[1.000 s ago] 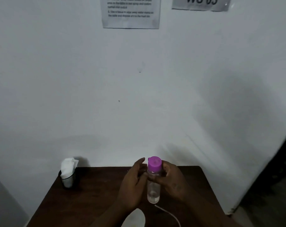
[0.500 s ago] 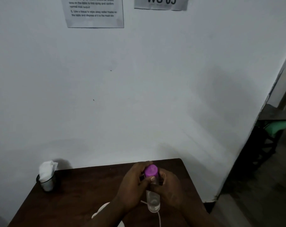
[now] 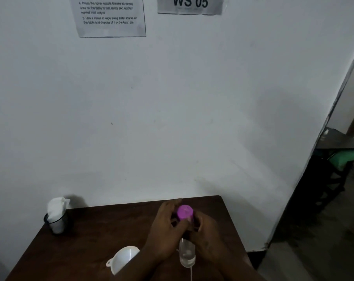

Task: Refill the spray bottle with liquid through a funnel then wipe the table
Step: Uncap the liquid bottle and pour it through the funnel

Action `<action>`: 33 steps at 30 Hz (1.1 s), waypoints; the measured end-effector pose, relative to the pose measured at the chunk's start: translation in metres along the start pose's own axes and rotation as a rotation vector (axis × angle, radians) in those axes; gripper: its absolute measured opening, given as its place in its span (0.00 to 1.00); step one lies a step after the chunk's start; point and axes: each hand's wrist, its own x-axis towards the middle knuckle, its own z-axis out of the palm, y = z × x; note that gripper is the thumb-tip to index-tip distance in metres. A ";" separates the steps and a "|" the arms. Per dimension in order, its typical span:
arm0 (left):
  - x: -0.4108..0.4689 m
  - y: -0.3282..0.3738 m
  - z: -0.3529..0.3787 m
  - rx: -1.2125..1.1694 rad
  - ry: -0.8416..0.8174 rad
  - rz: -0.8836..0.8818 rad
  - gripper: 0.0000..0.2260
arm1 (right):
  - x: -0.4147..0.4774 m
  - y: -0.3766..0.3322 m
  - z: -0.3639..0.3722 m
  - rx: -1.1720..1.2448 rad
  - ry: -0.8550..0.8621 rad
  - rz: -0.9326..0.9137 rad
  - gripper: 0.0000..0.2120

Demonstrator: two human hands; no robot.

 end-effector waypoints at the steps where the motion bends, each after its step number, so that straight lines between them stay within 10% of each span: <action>1: -0.001 0.001 0.000 0.007 0.002 -0.003 0.19 | 0.000 0.001 -0.001 0.006 -0.009 -0.003 0.17; 6: -0.005 0.004 0.004 0.021 0.035 -0.018 0.17 | -0.004 0.004 -0.001 -0.011 -0.026 -0.012 0.30; 11: -0.013 0.001 0.007 -0.019 -0.049 -0.062 0.29 | -0.010 0.007 -0.004 -0.027 -0.040 0.002 0.21; 18: -0.020 -0.006 0.011 0.027 -0.034 -0.051 0.19 | -0.017 0.014 -0.005 -0.043 -0.073 0.024 0.21; 24: -0.024 -0.012 0.015 0.018 -0.113 -0.086 0.43 | -0.021 0.021 -0.008 -0.027 -0.046 0.021 0.19; 33: -0.017 -0.002 0.018 0.023 -0.094 -0.042 0.24 | -0.020 0.030 -0.017 -0.004 -0.101 0.014 0.30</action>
